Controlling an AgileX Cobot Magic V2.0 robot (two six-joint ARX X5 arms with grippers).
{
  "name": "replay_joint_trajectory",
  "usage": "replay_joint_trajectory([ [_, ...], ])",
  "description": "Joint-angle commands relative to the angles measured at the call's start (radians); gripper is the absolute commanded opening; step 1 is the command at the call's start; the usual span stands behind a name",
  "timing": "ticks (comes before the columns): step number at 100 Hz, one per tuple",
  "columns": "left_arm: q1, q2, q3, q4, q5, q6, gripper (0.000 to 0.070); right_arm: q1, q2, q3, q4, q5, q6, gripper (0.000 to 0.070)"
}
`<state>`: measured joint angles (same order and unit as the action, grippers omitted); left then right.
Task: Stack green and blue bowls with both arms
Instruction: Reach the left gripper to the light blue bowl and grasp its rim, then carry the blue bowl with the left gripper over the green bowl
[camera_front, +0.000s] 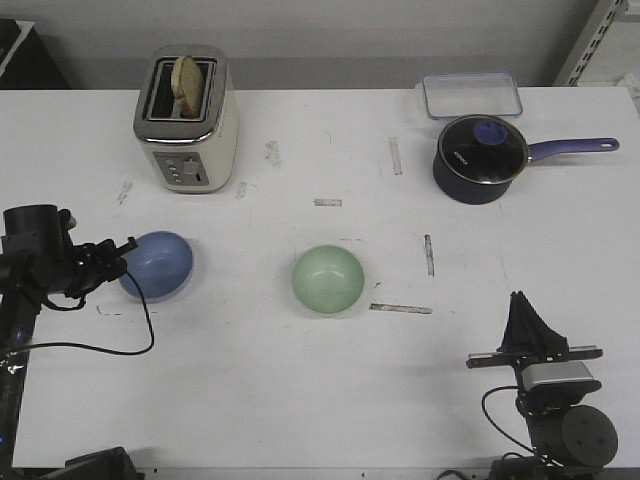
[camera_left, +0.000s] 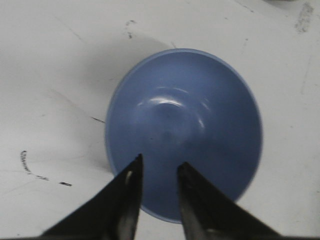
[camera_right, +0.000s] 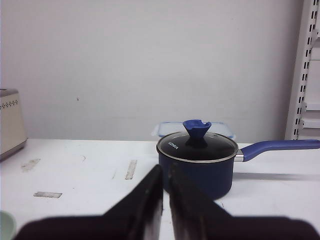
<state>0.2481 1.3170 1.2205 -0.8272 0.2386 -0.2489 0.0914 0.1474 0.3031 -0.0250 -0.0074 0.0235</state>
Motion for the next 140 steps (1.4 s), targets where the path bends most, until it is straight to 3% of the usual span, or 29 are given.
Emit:
replay_joint_trajectory([
  [1, 0.028, 0.031, 0.019, -0.018, 0.002, 0.046, 0.0375, 0.001, -0.003, 0.005, 0.011, -0.001, 0.01, 0.0009],
  [9, 0.056, 0.058, 0.019, -0.041, 0.002, 0.057, 0.0517, 0.001, -0.003, 0.005, 0.011, -0.001, 0.01, 0.0009],
  [16, 0.069, 0.082, 0.019, -0.048, 0.0, 0.081, 0.0571, 0.001, -0.003, 0.005, 0.011, -0.001, 0.01, 0.0009],
  [38, 0.057, 0.158, 0.019, 0.001, -0.001, 0.098, 0.0563, 0.001, -0.003, 0.005, 0.011, -0.001, 0.01, 0.0009],
  [54, 0.031, 0.226, 0.019, 0.024, -0.002, 0.098, 0.0476, 0.001, -0.003, 0.005, 0.011, -0.001, 0.01, 0.0009],
  [73, 0.015, 0.283, 0.019, 0.029, -0.002, 0.098, 0.0472, 0.001, -0.003, 0.005, 0.011, -0.001, 0.01, 0.0009],
  [79, 0.015, 0.288, 0.019, 0.038, -0.003, 0.097, 0.0405, 0.001, -0.003, 0.005, 0.011, 0.0, 0.01, 0.0009],
  [91, 0.015, 0.294, 0.019, 0.053, -0.003, 0.098, 0.0081, 0.001, -0.003, 0.005, 0.011, -0.001, 0.01, 0.0009],
  [96, 0.015, 0.294, 0.019, 0.053, -0.003, 0.098, 0.0009, 0.001, -0.003, 0.005, 0.011, 0.0, 0.01, 0.0009],
  [121, -0.003, 0.277, 0.035, 0.029, -0.002, 0.06, 0.0, 0.001, -0.003, 0.005, 0.011, -0.001, 0.01, 0.0009],
  [140, -0.046, 0.259, 0.159, -0.064, -0.002, 0.045, 0.0, 0.001, -0.003, 0.005, 0.011, 0.0, 0.01, 0.0009],
])
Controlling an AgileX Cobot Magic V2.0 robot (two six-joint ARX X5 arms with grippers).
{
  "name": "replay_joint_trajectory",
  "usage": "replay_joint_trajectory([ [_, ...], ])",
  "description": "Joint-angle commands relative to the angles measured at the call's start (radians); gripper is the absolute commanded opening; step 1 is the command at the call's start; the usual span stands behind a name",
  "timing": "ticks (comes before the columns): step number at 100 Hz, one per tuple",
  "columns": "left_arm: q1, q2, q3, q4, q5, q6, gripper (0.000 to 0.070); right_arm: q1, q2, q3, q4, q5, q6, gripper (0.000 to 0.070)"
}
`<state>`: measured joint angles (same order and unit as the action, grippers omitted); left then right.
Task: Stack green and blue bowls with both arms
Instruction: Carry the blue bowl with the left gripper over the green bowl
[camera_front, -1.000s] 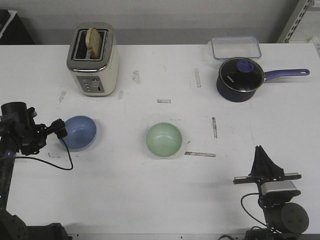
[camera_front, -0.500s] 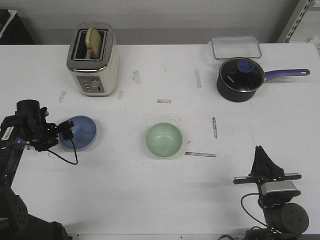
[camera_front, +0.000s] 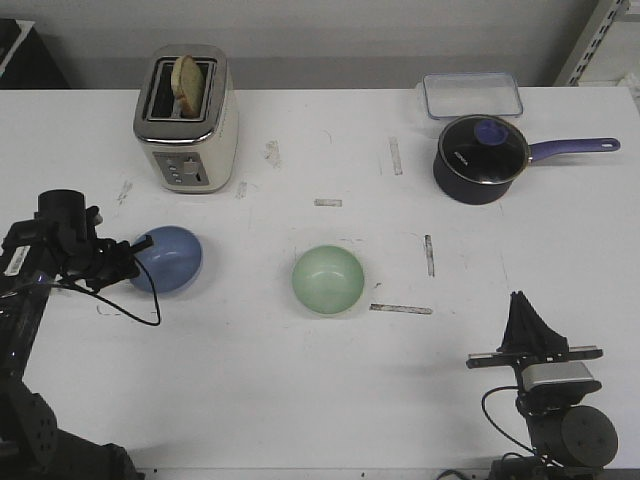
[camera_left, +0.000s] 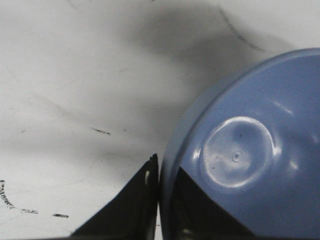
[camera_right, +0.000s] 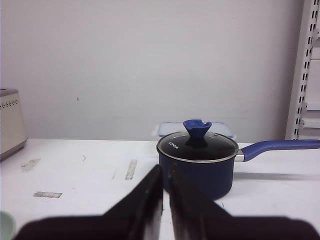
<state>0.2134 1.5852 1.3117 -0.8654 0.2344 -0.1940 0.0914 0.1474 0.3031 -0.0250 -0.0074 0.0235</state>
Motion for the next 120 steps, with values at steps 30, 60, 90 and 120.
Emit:
replay_joint_trajectory([
  [30, -0.206, -0.008, 0.237, -0.072, 0.003, -0.077, 0.0, 0.001, -0.003, 0.005, 0.011, 0.0, 0.01, 0.0009],
  [60, -0.485, 0.037, 0.254, 0.012, 0.013, -0.179, 0.0, 0.001, -0.003, 0.005, 0.011, 0.0, 0.01, 0.0009],
  [90, -0.712, 0.166, 0.288, 0.113, 0.114, -0.271, 0.0, 0.001, -0.003, 0.005, 0.011, 0.0, 0.01, 0.0009],
  [120, -0.783, 0.241, 0.305, 0.138, 0.081, -0.268, 0.0001, 0.001, -0.003, 0.005, 0.011, 0.0, 0.01, 0.0009],
])
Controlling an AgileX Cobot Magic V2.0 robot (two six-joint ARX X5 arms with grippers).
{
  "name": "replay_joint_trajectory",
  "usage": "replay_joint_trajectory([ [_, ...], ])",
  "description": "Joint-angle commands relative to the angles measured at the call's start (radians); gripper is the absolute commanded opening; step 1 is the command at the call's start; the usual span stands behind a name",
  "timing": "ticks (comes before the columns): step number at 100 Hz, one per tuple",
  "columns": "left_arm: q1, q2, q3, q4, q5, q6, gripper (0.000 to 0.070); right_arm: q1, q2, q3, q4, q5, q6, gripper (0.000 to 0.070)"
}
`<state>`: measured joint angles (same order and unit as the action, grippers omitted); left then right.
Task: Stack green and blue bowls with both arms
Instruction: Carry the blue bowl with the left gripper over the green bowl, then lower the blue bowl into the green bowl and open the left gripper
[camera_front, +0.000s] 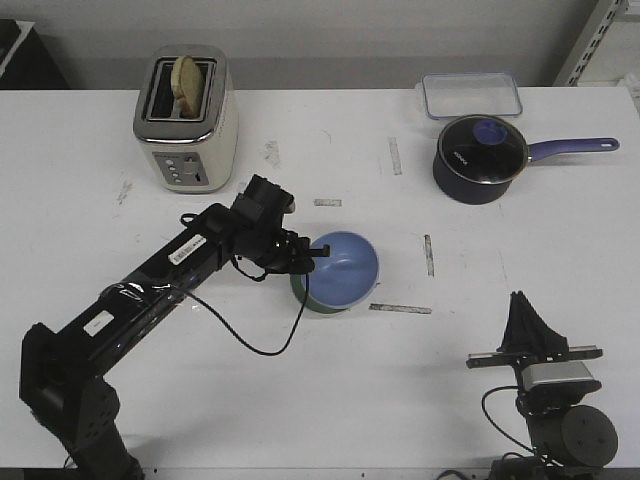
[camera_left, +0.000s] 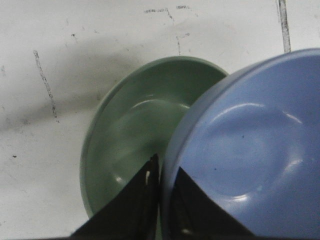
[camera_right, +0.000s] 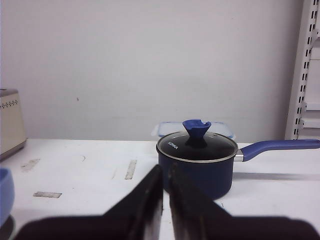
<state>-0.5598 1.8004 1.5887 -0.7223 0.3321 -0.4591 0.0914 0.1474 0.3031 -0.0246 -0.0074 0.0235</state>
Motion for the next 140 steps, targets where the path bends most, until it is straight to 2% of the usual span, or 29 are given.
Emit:
replay_joint_trajectory([
  [1, -0.011, 0.027, 0.028, -0.005, -0.021, -0.002, 0.0001, 0.001, -0.003, 0.005, 0.01, 0.0, 0.01, 0.0009],
  [13, -0.011, 0.035, 0.028, -0.014, -0.072, 0.002, 0.0001, 0.001, -0.003, 0.005, 0.01, -0.001, 0.01, 0.0009],
  [33, -0.012, 0.035, 0.028, -0.017, -0.074, 0.002, 0.0006, 0.001, -0.003, 0.005, 0.01, -0.001, 0.01, 0.0009],
  [37, -0.012, 0.035, 0.028, -0.017, -0.074, 0.002, 0.0023, 0.001, -0.003, 0.005, 0.01, 0.0, 0.01, 0.0009],
  [48, -0.012, 0.034, 0.028, -0.017, -0.074, 0.002, 0.0131, 0.001, -0.003, 0.005, 0.01, 0.0, 0.01, 0.0009],
  [71, -0.012, 0.003, 0.028, -0.011, -0.074, 0.002, 0.0141, 0.001, -0.003, 0.005, 0.01, 0.0, 0.01, 0.0009],
  [82, -0.012, -0.032, 0.028, -0.01, -0.074, 0.002, 0.0257, 0.001, -0.003, 0.005, 0.01, 0.0, 0.01, 0.0009],
  [89, -0.012, -0.057, 0.028, -0.009, -0.074, 0.002, 0.0286, 0.001, -0.003, 0.005, 0.01, 0.0, 0.01, 0.0009],
  [99, -0.01, -0.092, 0.028, -0.009, -0.074, 0.009, 0.0287, 0.001, -0.003, 0.005, 0.01, 0.0, 0.01, 0.0009],
  [112, -0.009, -0.131, 0.027, -0.006, -0.101, 0.069, 0.0287, 0.001, -0.003, 0.005, 0.01, 0.0, 0.01, 0.0009],
  [123, -0.009, -0.164, 0.018, 0.027, -0.142, 0.151, 0.0286, 0.001, -0.003, 0.005, 0.01, 0.0, 0.01, 0.0009],
  [140, -0.001, -0.245, -0.075, 0.2, -0.159, 0.266, 0.0286, 0.001, -0.003, 0.005, 0.01, 0.0, 0.01, 0.0009],
])
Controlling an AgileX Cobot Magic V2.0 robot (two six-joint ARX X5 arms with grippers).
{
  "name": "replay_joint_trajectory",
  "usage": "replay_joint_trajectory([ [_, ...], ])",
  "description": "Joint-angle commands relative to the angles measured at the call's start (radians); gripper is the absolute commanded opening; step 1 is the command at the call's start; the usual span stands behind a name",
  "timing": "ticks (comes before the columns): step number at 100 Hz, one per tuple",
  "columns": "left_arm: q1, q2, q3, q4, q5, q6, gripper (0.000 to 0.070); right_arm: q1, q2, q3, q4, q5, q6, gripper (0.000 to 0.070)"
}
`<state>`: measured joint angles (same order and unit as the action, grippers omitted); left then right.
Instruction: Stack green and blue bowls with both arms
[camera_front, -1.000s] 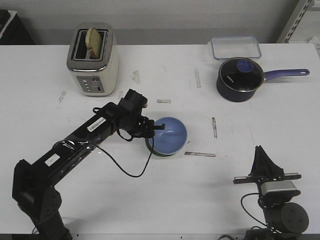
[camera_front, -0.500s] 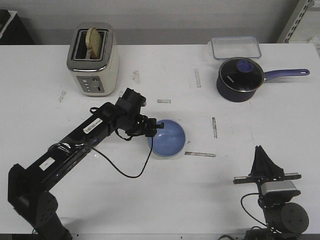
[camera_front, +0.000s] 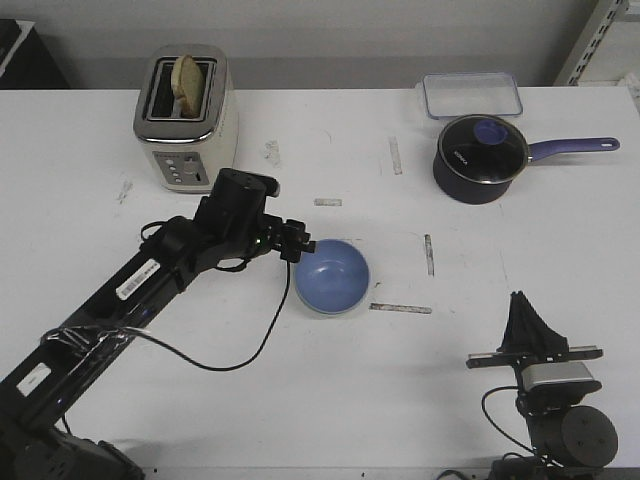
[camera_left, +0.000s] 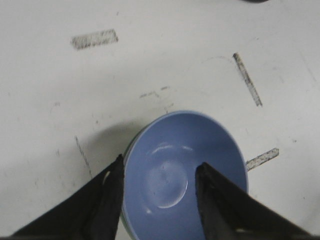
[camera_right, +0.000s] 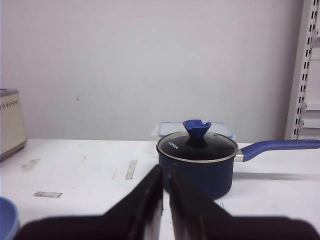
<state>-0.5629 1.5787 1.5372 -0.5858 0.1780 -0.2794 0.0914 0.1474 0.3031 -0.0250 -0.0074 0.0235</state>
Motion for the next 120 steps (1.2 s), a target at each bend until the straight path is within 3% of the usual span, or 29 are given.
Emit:
replay_joint_trajectory([
  [1, 0.003, -0.03, -0.032, 0.076, -0.005, 0.09, 0.0286, 0.001, -0.003, 0.005, 0.011, 0.0, 0.01, 0.0009],
  [28, 0.054, -0.246, -0.339, 0.455, -0.006, 0.171, 0.0267, 0.001, -0.003, 0.005, 0.011, 0.0, 0.01, 0.0009],
  [46, 0.117, -0.415, -0.573, 0.692, -0.006, 0.198, 0.003, 0.001, -0.003, 0.005, 0.011, 0.0, 0.01, 0.0009],
  [53, 0.141, -0.48, -0.653, 0.744, -0.007, 0.222, 0.0, 0.001, -0.003, 0.005, 0.011, 0.0, 0.01, 0.0009],
  [92, 0.287, -0.833, -0.978, 0.77, -0.171, 0.251, 0.0, 0.001, -0.003, 0.005, 0.011, 0.0, 0.01, 0.0009],
  [120, 0.384, -1.094, -1.173, 0.767, -0.18, 0.251, 0.0, 0.001, -0.003, 0.005, 0.011, 0.0, 0.01, 0.0009],
])
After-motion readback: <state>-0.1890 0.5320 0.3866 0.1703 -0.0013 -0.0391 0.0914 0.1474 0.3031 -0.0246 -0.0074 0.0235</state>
